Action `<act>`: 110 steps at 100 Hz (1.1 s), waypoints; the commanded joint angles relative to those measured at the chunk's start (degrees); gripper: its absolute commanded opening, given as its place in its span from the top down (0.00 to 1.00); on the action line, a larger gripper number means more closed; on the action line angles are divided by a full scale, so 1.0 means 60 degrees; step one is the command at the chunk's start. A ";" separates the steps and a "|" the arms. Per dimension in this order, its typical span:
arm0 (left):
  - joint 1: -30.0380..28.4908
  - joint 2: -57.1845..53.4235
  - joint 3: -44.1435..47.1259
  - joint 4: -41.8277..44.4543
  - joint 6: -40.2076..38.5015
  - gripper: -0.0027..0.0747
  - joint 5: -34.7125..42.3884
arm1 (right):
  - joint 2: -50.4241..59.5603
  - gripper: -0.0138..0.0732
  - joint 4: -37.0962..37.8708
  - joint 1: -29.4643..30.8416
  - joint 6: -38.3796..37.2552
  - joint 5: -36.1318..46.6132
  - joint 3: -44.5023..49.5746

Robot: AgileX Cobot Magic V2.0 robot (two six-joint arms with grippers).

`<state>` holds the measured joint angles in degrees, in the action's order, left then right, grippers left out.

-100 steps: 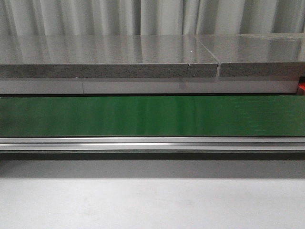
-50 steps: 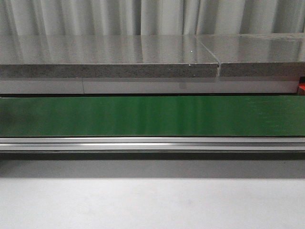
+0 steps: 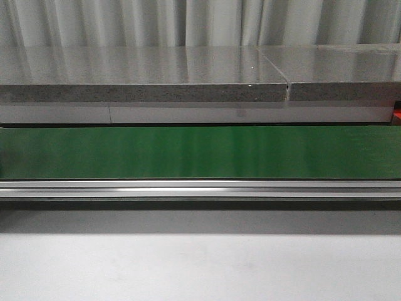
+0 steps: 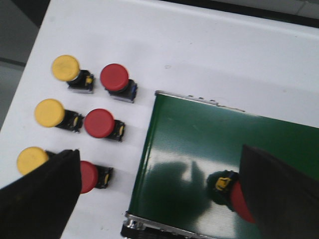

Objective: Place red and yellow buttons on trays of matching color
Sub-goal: 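Carry the red button onto the green belt and open the left gripper, then move the left gripper to a yellow button and grasp it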

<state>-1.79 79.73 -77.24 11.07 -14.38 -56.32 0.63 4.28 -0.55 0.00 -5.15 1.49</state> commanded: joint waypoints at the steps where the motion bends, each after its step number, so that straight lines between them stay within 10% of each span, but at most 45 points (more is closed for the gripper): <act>1: -0.0494 -0.0592 0.0151 0.0033 -0.0221 0.15 0.0326 | 0.0130 0.92 0.0003 -0.0013 0.0000 0.0770 -0.0091; 52: -0.5045 -0.1104 0.3617 -0.0007 -0.1832 0.15 0.3018 | 0.0130 0.92 0.0003 -0.0013 0.0000 0.0770 -0.0091; 110: -0.5227 0.1335 0.3751 -0.0026 -0.1853 0.15 0.4013 | 0.0130 0.92 0.0003 -0.0013 0.0000 0.0770 -0.0091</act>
<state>-33.08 87.90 -53.40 10.84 -24.77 -35.81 0.63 4.28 -0.55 0.00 -5.15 1.49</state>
